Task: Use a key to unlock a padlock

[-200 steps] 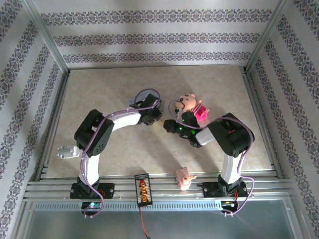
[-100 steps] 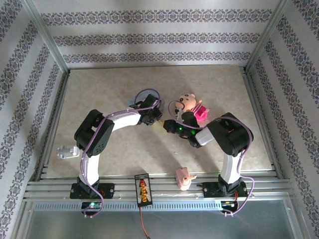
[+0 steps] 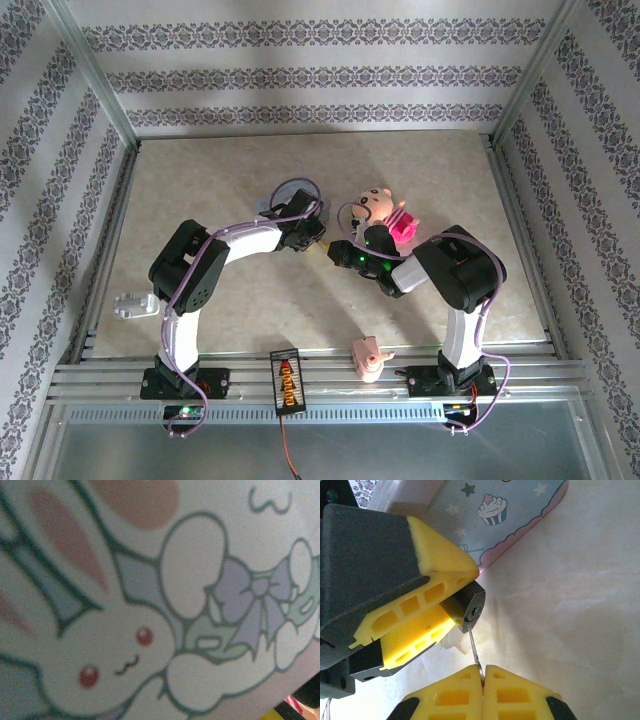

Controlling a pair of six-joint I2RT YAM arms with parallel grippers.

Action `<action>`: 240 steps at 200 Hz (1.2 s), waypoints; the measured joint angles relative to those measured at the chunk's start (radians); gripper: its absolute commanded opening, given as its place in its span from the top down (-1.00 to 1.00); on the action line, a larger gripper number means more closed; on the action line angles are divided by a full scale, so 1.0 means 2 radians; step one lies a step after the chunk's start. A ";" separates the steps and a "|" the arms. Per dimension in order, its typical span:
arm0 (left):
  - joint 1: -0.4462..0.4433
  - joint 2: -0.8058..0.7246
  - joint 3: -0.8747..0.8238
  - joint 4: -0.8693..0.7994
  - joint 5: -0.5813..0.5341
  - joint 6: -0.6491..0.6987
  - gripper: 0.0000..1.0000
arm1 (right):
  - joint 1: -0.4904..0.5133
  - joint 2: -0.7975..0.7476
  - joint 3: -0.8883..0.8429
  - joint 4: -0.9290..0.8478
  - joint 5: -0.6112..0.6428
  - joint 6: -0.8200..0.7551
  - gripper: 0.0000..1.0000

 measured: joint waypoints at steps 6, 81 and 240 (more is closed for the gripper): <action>0.001 0.000 0.000 0.000 0.002 0.000 0.97 | 0.000 0.002 0.000 0.002 0.000 0.001 1.00; 0.006 0.000 0.000 0.001 0.018 0.003 0.97 | 0.000 0.008 0.000 0.022 0.001 0.002 1.00; 0.025 -0.006 -0.007 0.014 0.074 -0.016 1.00 | -0.010 0.021 -0.015 0.114 0.004 0.005 1.00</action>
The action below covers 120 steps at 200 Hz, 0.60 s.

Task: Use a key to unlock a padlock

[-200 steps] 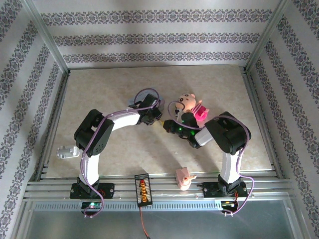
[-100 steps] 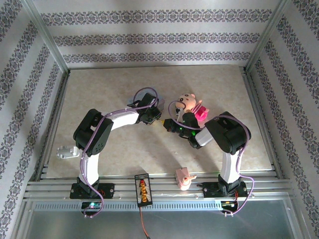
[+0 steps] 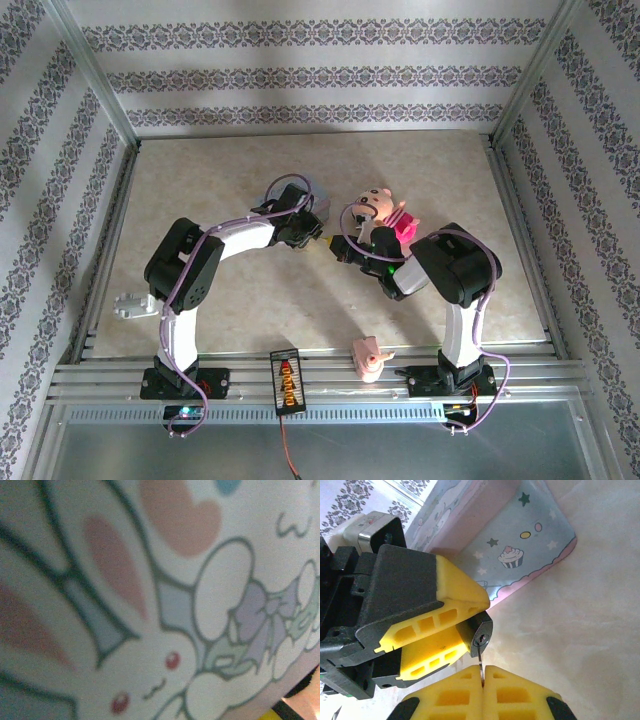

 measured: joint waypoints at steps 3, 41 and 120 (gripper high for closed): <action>0.000 -0.001 -0.001 0.001 0.000 -0.002 1.00 | 0.000 0.001 -0.001 0.001 0.000 0.000 1.00; 0.001 -0.005 -0.005 0.007 0.001 -0.027 1.00 | 0.000 0.012 -0.005 0.035 0.008 0.033 1.00; 0.003 -0.011 -0.016 0.034 0.010 -0.058 1.00 | 0.008 0.019 -0.020 0.074 0.055 0.096 1.00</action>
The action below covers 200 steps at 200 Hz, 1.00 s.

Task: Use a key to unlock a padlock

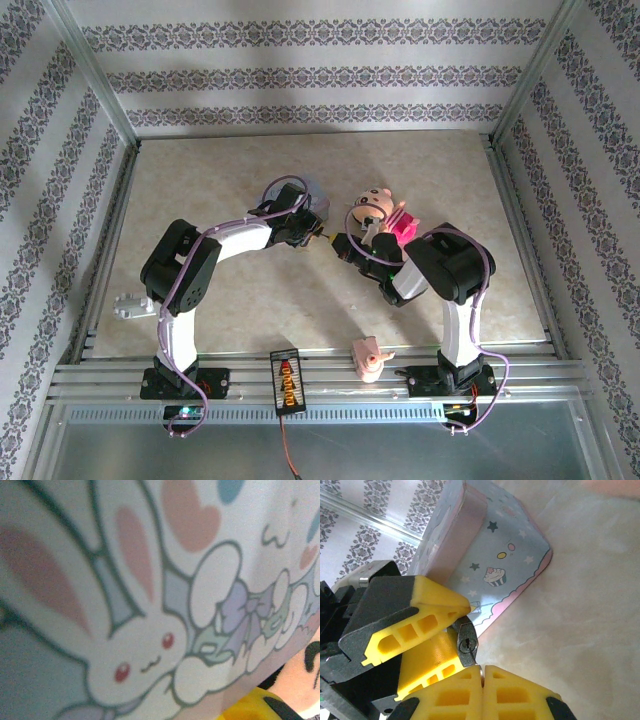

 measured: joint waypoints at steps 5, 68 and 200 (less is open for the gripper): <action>0.000 0.000 0.000 0.002 0.001 -0.001 1.00 | 0.000 -0.001 0.000 0.000 0.001 0.001 1.00; -0.001 -0.007 -0.010 0.025 0.011 -0.024 1.00 | 0.000 -0.027 -0.011 0.002 0.027 0.004 1.00; -0.001 -0.009 -0.014 0.054 0.018 -0.061 1.00 | 0.001 -0.040 -0.019 0.011 0.057 0.005 1.00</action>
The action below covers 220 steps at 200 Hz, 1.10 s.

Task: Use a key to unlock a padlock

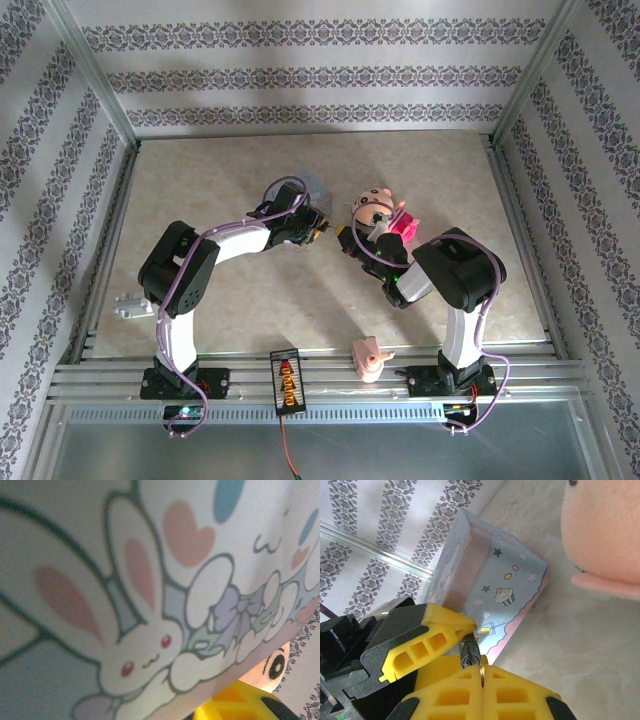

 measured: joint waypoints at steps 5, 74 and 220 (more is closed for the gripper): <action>0.000 0.000 0.000 0.001 0.000 -0.001 1.00 | 0.001 0.000 0.000 0.000 0.001 0.000 1.00; 0.000 0.000 0.000 0.007 -0.002 -0.010 1.00 | 0.012 0.003 0.001 0.002 0.016 0.001 1.00; 0.000 0.001 0.001 0.008 -0.004 -0.010 1.00 | 0.018 0.020 0.014 0.007 0.020 0.013 1.00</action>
